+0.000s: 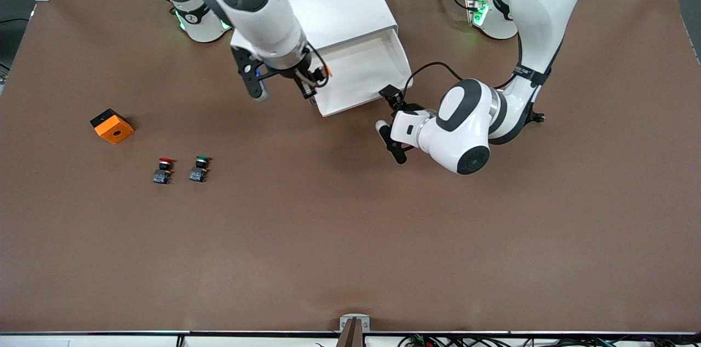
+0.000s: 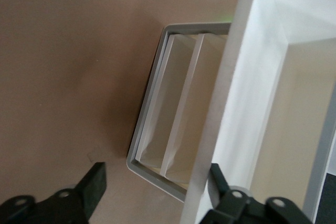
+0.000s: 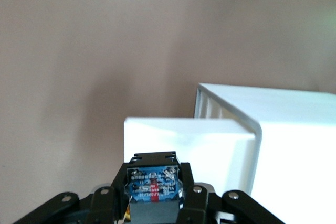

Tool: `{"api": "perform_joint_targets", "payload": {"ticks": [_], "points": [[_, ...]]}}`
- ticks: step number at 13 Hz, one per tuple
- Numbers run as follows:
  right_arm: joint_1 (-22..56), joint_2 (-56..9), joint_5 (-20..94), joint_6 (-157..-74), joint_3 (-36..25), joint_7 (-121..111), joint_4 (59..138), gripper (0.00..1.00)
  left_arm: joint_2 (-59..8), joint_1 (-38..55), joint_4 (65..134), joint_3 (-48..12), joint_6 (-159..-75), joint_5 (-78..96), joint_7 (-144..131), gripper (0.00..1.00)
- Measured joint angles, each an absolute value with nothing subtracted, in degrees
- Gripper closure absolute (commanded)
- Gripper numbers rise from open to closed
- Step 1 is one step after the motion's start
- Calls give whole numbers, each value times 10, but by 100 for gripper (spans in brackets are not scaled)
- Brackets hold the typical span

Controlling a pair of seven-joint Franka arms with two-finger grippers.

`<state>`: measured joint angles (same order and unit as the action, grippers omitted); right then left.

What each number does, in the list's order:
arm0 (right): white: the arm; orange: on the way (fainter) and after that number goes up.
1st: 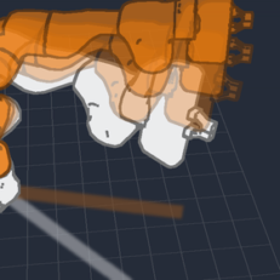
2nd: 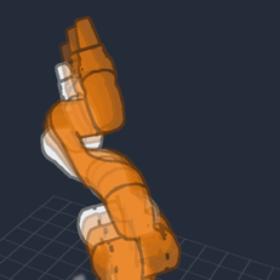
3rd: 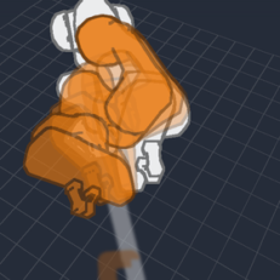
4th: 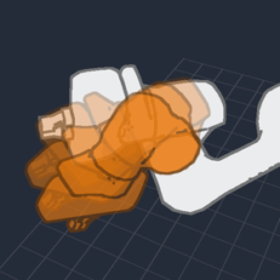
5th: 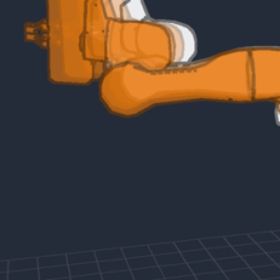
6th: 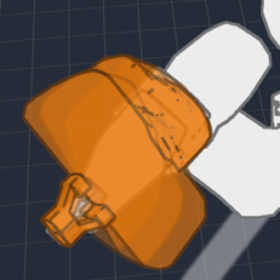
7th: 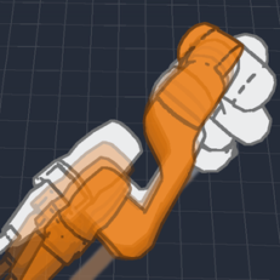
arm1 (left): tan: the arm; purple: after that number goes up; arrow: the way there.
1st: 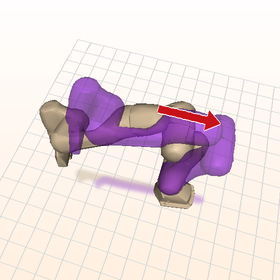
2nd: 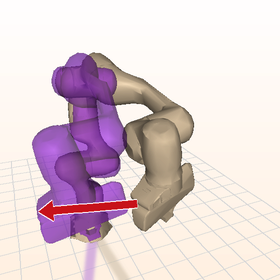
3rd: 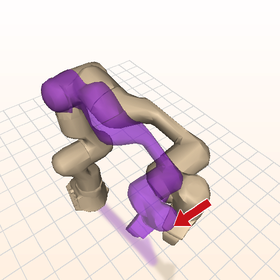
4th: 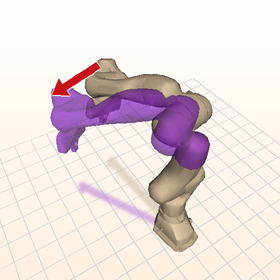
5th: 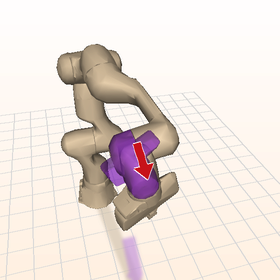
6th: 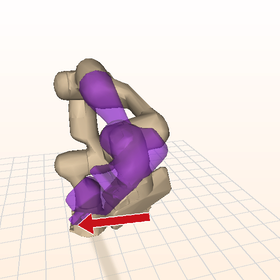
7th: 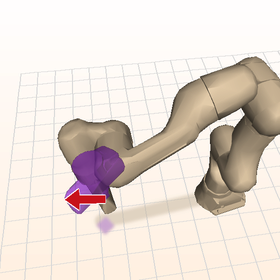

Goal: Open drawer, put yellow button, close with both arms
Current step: 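Carry the yellow button over the open drawer with the right gripper, then lower the button into the drawer while the left gripper releases and withdraws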

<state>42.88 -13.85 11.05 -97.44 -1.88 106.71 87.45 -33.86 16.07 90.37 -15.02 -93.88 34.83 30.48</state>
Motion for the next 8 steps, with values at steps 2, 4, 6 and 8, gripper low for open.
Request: {"api": "perform_joint_targets", "payload": {"ticks": [2, 4, 6, 8], "points": [[452, -142, 110, -975, -19, 1112, 875, 100, -337, 155, 888, -150, -935, 348, 279, 0], [470, -149, 110, -976, -19, 1139, 875, 100, -330, 144, 869, -149, -907, 348, 265, 0], [482, -155, 110, -984, -20, 1163, 875, 100, -318, 124, 848, -149, -869, 348, 248, 0], [493, -164, 110, -1000, -20, 1189, 874, 100, -301, 96, 837, -149, -840, 346, 242, 0]]}}
